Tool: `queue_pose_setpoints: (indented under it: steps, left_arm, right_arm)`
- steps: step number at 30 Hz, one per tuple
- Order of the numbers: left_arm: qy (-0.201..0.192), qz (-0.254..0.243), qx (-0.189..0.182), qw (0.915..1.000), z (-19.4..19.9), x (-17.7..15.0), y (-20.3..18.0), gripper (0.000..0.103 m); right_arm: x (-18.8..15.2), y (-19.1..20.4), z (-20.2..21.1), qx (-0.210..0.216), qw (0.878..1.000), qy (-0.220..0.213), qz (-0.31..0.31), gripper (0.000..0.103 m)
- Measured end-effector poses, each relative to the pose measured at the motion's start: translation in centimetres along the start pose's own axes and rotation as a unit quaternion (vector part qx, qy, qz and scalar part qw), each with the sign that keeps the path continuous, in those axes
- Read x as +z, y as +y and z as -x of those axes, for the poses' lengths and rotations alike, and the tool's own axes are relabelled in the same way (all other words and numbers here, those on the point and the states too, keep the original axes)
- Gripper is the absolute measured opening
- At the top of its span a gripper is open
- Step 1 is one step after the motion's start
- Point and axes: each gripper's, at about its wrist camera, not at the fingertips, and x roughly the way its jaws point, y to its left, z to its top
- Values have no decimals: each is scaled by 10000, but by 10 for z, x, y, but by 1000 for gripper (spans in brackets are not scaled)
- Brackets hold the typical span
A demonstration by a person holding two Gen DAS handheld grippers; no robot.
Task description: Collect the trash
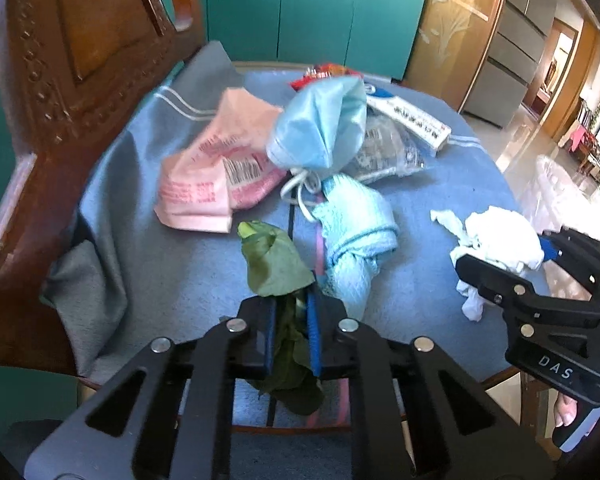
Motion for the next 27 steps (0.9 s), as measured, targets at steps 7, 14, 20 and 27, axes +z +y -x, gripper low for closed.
queue_pose_setpoints:
  steps: [7, 14, 20, 27]
  left_arm:
    - [-391, 80, 147, 9991, 24, 10, 3, 15]
    - [-852, 161, 351, 9956, 51, 18, 5, 15]
    - [-1030, 225, 356, 9938, 66, 19, 10, 15]
    - [-1100, 190, 351, 9931, 74, 19, 8, 15]
  right_arm:
    - [-5, -7, 4, 40, 9998, 23, -170, 53]
    - [-9, -14, 5, 73, 9994, 46, -333, 53]
    - [-10, -18, 7, 62, 9991, 14, -417, 53]
    - [-7, -21, 19, 37, 9988, -180, -462, 53]
